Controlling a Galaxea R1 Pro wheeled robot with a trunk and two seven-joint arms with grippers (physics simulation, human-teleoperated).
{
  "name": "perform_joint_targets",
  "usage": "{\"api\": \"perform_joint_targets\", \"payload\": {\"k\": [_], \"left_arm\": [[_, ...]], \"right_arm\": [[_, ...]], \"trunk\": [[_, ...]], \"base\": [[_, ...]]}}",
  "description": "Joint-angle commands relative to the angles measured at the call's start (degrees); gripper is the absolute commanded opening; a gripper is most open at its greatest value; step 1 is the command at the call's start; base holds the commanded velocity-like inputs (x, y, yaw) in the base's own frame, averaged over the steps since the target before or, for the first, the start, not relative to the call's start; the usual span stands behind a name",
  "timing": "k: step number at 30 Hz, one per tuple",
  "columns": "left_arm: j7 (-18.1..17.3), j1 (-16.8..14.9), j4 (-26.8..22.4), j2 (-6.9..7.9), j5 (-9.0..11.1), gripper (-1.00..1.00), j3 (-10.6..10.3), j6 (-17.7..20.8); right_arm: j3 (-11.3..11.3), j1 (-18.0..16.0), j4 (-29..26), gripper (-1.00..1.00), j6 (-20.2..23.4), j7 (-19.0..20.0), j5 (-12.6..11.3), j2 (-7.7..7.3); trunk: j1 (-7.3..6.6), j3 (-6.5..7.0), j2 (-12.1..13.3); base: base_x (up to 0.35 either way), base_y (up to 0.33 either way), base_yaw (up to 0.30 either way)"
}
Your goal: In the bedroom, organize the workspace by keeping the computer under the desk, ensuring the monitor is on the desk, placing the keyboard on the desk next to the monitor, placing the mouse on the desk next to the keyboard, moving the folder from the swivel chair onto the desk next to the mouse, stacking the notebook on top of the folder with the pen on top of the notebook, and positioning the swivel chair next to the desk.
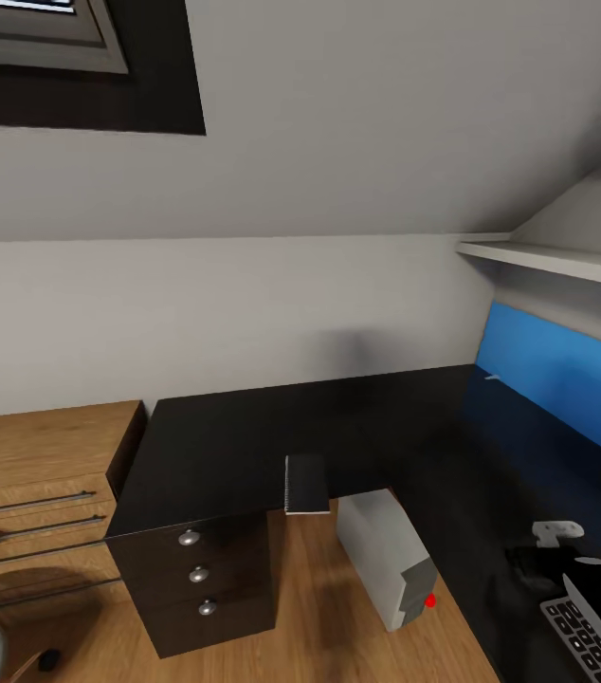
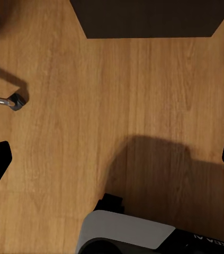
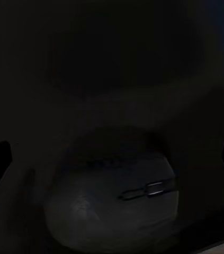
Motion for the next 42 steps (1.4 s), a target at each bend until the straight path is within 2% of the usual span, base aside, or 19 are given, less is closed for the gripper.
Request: {"api": "perform_joint_targets", "payload": {"k": [1, 7, 11, 14, 16, 17, 19, 20, 21, 22, 24, 25, 29, 30, 31, 33, 36, 37, 42], "left_arm": [[0.47, -0.02, -0.12, 0.05, 0.36, 1.0, -0.3, 0.26], [0.47, -0.02, -0.12, 0.05, 0.36, 1.0, -0.3, 0.25], [0.47, -0.02, -0.12, 0.05, 0.36, 1.0, -0.3, 0.25], [0.47, -0.02, -0.12, -0.07, 0.41, 1.0, -0.41, 0.25], [0.47, -0.02, -0.12, -0.15, 0.38, 1.0, -0.5, 0.25], [0.47, -0.02, -0.12, -0.15, 0.37, 1.0, -0.53, 0.25], [0.47, -0.02, -0.12, -0.13, 0.37, 1.0, -0.55, 0.25], [0.47, -0.02, -0.09, -0.15, 0.37, 1.0, -0.56, 0.25], [0.47, -0.02, -0.04, -0.16, 0.37, 1.0, -0.56, 0.25], [0.47, -0.02, 0.19, -0.18, 0.37, 1.0, -0.56, 0.25], [0.47, -0.02, 0.41, -0.19, 0.36, 1.0, -0.56, 0.25], [0.47, -0.02, 0.6, -0.2, 0.36, 1.0, -0.56, 0.25], [0.47, -0.02, 0.82, -0.21, 0.36, 1.0, -0.57, 0.04], [0.47, -0.02, 0.89, -0.21, 0.36, 1.0, -0.57, -0.22], [0.47, -0.02, 0.97, -0.21, 0.36, 1.0, -0.55, -0.62], [0.47, -0.02, 1.0, -0.21, 0.36, 1.0, -0.51, -0.8], [0.47, -0.02, 1.01, -0.16, 0.38, 1.0, -0.49, -0.91], [0.41, -0.02, 1.02, -0.13, 0.43, 1.0, -0.48, -0.91], [0.39, -0.02, 1.04, -0.12, 0.45, 1.0, -0.46, -0.86]], "right_arm": [[0.13, -0.02, -0.1, 1.0, 0.32, 0.09, -0.34, -0.04], [0.18, -0.02, -0.46, 1.0, 0.06, 0.07, -0.33, 0.0], [0.02, -0.02, -1.69, 1.0, -3.49, -0.29, -0.61, 0.09], [-0.19, -0.02, -2.34, 1.0, -4.49, -0.49, -1.52, 0.48], [-0.28, -0.02, -3.59, 1.0, -4.5, -0.65, -2.14, 2.41], [-0.48, -0.02, -5.93, 1.0, -3.0, -1.25, -2.32, 4.45], [-0.69, 0.0, -8.95, 1.0, -0.42, -2.95, -2.44, 6.02], [-0.8, 0.08, -12.15, 1.0, 2.11, -5.7, -2.55, 7.55], [-0.83, 0.11, -13.16, 1.0, 2.71, -6.78, -2.56, 8.16], [-0.87, 0.24, -15.88, 1.0, 3.88, -10.4, -2.53, 10.21], [-0.86, 0.3, -17.18, 1.0, 4.29, -13.03, -2.42, 11.64], [-0.82, 0.35, -17.99, 1.0, 4.55, -15.72, -2.3, 13.06], [-0.64, 0.44, -18.89, 1.0, 4.8, -21.79, -2.16, 16.54], [-0.55, 0.5, -19.0, 1.0, 4.82, -23.51, -2.1, 17.79], [-0.46, 0.55, -18.92, 1.0, 4.83, -25.47, -2.01, 20.01], [-0.37, 0.71, -18.2, 1.0, 4.78, -26.31, -1.62, 21.72], [-0.33, 0.87, -17.38, 1.0, 4.5, -26.63, -0.7, 23.19], [-0.32, 1.05, -16.93, 1.0, 3.25, -26.79, 0.89, 25.35], [-0.31, 1.7, -16.45, 1.0, 1.86, -26.99, 3.11, 28.41]], "trunk": [[0.01, -0.08, -0.05], [0.01, -0.08, -0.05], [0.01, -0.08, -0.05], [0.01, -0.08, -0.05], [0.01, -0.08, -0.05], [0.01, -0.08, -0.05], [0.01, -0.08, -0.05], [0.01, -0.08, -0.05], [0.01, -0.08, -0.05], [0.01, -0.08, -0.05], [0.01, -0.08, -0.05], [0.01, -0.08, -0.05], [0.01, -0.08, -0.05], [0.01, -0.08, -0.05], [0.01, -0.08, -0.05], [0.01, -0.08, -0.05], [0.01, -0.08, -0.05], [0.01, -0.08, -0.05], [0.01, -0.08, -0.05]], "base": [[0.0, 0.0, 0.0], [0.0, 0.0, 0.0], [0.0, 0.0, 0.0], [0.0, 0.0, 0.0], [0.0, 0.0, 0.0], [0.0, 0.0, 0.0], [0.0, 0.0, 0.0], [0.0, 0.0, 0.0], [0.0, 0.0, 0.0], [0.0, 0.0, 0.0], [0.0, 0.0, 0.0], [0.0, 0.0, 0.0], [-0.012, 0.0, 0.0], [-0.151, 0.0, 0.0], [-0.221, 0.0, 0.0], [-0.26, 0.009, 0.0], [-0.299, 0.058, 0.0], [-0.3, 0.156, 0.0], [-0.297, 0.175, 0.0]]}}
